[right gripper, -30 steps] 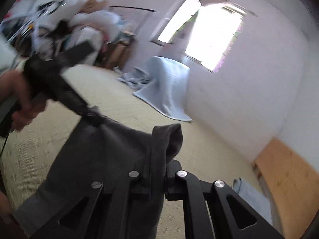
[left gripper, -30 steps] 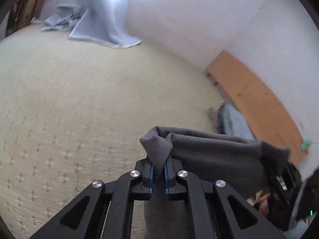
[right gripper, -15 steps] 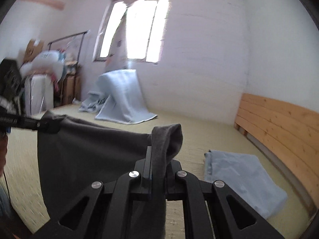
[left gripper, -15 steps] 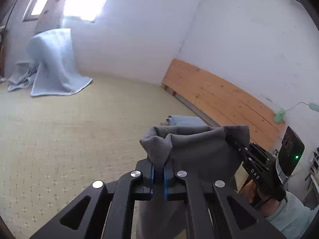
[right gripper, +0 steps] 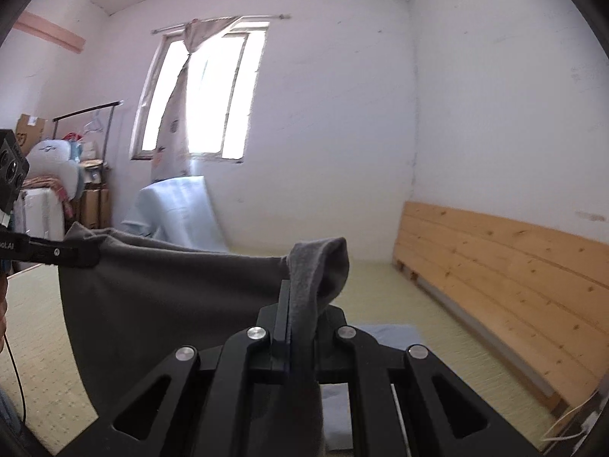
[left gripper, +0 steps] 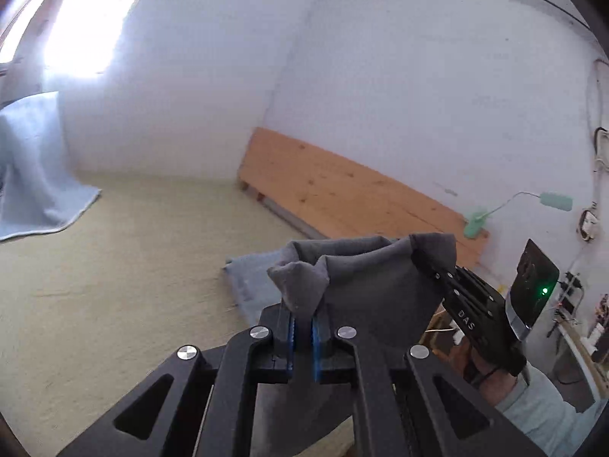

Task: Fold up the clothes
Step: 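Lift the folded T-shirt with both grippers and carry it toward the headboard, then lower the folded T-shirt onto the light-blue cloth pile with both grippers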

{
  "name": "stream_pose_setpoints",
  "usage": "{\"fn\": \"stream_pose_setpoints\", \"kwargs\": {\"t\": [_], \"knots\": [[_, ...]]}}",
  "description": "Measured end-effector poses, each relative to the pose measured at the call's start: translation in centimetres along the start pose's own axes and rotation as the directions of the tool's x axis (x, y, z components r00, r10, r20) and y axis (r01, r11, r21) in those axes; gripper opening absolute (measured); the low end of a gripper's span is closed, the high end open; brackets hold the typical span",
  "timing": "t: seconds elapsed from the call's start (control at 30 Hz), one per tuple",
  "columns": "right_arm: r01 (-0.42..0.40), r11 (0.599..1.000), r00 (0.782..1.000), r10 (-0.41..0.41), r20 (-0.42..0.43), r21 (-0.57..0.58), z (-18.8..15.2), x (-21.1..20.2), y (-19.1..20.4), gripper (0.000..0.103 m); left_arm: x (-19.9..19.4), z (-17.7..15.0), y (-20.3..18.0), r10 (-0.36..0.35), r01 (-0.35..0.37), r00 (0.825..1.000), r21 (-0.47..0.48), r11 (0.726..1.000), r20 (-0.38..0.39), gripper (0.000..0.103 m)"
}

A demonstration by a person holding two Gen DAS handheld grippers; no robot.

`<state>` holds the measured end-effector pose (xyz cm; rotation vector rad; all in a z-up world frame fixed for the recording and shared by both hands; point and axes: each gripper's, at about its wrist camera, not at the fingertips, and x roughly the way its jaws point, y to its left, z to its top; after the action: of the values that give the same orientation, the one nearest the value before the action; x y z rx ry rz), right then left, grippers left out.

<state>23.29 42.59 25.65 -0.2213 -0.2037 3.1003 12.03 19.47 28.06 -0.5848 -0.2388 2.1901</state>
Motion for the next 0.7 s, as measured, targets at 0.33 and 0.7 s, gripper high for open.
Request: {"fn": "stream_pose_setpoints", "kwargs": {"t": [0.33, 0.7], "knots": [[0.154, 0.988, 0.988, -0.154, 0.023, -0.008, 3.3, 0.1, -11.5, 0.006, 10.0, 4.9, -5.8, -0.167, 0.168, 0.985, 0.016, 0.986, -0.044, 0.005], [0.189, 0.982, 0.982, -0.189, -0.011, 0.007, 3.2, 4.1, -18.9, 0.006, 17.7, 7.5, -7.7, -0.200, 0.206, 0.973, 0.036, 0.978, -0.115, 0.005]]}}
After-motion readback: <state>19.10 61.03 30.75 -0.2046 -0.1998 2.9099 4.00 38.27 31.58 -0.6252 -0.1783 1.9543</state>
